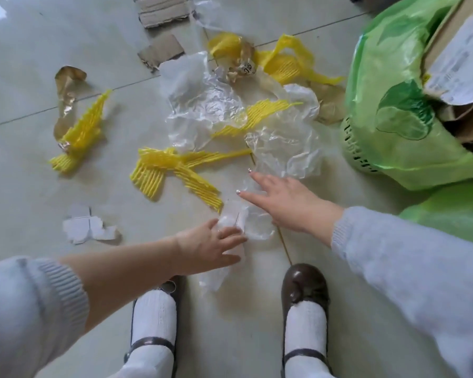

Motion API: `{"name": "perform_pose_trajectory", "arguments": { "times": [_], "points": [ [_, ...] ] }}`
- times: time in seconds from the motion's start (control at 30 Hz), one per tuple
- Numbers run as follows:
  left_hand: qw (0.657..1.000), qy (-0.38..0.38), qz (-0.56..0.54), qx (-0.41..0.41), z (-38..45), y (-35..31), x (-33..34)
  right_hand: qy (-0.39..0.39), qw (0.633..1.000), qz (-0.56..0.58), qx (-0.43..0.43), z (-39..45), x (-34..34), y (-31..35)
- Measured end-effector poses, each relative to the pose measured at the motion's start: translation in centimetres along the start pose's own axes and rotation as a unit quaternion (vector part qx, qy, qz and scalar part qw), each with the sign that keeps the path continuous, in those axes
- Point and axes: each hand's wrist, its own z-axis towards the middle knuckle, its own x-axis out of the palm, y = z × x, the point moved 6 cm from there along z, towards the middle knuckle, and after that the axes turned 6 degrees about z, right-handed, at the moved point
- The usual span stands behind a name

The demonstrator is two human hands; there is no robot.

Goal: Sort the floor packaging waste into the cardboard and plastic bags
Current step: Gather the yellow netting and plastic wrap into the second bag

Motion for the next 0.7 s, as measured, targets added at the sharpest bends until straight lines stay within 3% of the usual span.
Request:
{"name": "perform_pose_trajectory", "arguments": {
  "times": [0.23, 0.37, 0.43, 0.53, 0.6, 0.7],
  "points": [
    [0.986, -0.106, -0.106, -0.078, -2.0, 3.2, 0.7, -0.057, 0.998, 0.028, -0.003, 2.0, 0.1, -0.5],
    [0.963, -0.143, -0.183, -0.136, -3.9, 4.5, 0.3, -0.089, 0.983, 0.161, 0.003, 2.2, 0.7, -1.0],
    [0.921, -0.210, -0.261, -0.201, -5.2, 5.9, -0.6, -0.173, 0.945, 0.276, 0.025, 1.6, -0.4, -1.4],
    [0.845, -0.285, -0.313, -0.328, -7.5, 9.4, -1.1, -0.289, 0.856, 0.420, 0.087, -0.3, -3.4, -3.2],
    [0.816, -0.274, -0.329, -0.387, -8.8, 11.7, -0.5, -0.303, 0.824, 0.463, 0.120, -0.9, -4.6, -4.8],
    [0.846, -0.195, -0.283, -0.408, -9.2, 14.0, 0.3, -0.264, 0.853, 0.418, 0.169, -0.4, -4.8, -7.4]
  ]
}}
